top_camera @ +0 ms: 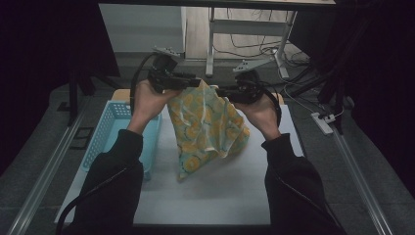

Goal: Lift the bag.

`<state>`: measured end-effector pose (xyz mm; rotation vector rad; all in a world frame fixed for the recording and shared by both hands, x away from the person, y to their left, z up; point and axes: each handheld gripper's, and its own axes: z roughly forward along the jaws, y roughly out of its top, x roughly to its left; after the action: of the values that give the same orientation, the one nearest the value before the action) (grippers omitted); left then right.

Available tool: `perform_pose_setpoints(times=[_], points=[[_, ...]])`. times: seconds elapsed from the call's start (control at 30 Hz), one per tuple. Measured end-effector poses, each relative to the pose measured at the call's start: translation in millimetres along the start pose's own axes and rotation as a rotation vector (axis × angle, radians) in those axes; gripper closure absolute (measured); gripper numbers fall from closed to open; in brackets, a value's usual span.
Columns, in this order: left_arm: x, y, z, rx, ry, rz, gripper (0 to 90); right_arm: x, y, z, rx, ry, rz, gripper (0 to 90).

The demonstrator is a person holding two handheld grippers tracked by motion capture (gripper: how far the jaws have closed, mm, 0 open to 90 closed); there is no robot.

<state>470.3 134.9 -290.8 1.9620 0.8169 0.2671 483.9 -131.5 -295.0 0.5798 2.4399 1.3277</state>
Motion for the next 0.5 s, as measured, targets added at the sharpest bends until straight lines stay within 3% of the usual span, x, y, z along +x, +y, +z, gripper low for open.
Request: perform_pose_setpoints(times=[0.13, 0.3, 0.5], points=[[1.4, -7.1, -2.9, -0.003, 0.049, 0.058, 42.3, 0.6, -3.0, -2.3, 0.004, -0.01, -0.008, 68.2], [7.2, -16.8, -8.2, -0.03, 0.034, 0.058, 29.6, -1.8, -9.0, -3.8, 0.004, 0.006, 0.004, 57.1], [6.9, -27.6, -11.5, -0.01, 0.032, 0.056, 19.8, -1.5, -13.7, -7.8, -0.011, -0.001, 0.023, 45.8]])
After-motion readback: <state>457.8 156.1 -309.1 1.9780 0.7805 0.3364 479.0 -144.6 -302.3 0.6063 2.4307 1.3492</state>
